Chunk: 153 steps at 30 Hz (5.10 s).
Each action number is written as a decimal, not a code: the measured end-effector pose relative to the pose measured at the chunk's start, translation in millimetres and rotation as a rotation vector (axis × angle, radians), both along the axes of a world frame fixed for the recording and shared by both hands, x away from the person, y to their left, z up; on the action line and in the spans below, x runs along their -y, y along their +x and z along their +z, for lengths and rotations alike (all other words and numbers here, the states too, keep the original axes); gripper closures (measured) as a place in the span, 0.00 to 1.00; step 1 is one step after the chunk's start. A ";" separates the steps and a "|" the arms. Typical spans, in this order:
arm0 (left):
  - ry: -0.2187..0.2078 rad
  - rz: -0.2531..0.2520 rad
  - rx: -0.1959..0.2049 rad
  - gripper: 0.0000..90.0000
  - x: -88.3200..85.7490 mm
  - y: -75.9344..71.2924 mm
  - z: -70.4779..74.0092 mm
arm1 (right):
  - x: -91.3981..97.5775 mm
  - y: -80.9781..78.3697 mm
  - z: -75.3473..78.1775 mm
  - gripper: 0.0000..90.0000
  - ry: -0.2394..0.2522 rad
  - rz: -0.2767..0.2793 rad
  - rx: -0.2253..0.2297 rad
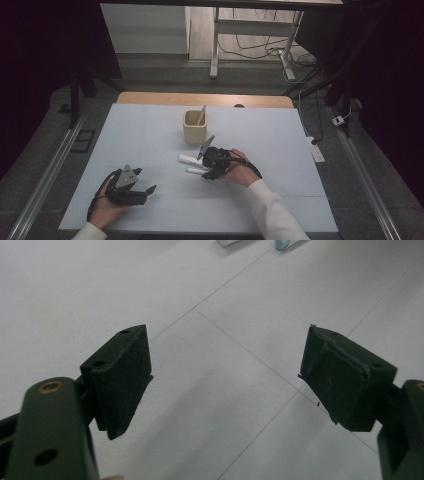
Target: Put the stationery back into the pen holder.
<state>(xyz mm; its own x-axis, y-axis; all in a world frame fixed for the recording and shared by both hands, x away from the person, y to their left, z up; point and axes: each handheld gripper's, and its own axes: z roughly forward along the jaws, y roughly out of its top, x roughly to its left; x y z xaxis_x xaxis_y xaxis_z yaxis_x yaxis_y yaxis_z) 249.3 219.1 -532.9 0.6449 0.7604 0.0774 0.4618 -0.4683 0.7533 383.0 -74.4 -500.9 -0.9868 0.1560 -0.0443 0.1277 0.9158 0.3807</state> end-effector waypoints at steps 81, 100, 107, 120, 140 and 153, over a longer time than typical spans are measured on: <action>0.016 -0.004 -0.005 0.23 0.4 0.2 -1.5 | 37.7 5.5 58.4 0.87 0.444 -0.086 0.090; 0.002 0.000 -0.006 0.23 -0.5 0.1 -1.1 | 51.7 4.7 71.6 0.87 0.556 -0.163 0.194; -0.008 0.000 -0.008 0.23 -0.8 0.2 -0.8 | 57.5 3.1 77.6 0.87 0.615 -0.195 0.228; -0.006 0.001 -0.006 0.22 -1.1 0.8 -0.8 | 60.6 4.7 81.9 0.87 0.685 -0.238 0.238; -0.009 -0.007 -0.006 0.22 -0.2 0.4 -0.5 | 55.2 19.6 100.3 0.87 0.833 -0.322 0.288; -0.009 -0.010 -0.009 0.22 0.7 0.4 -0.6 | 54.1 34.3 104.0 0.87 0.881 -0.373 0.325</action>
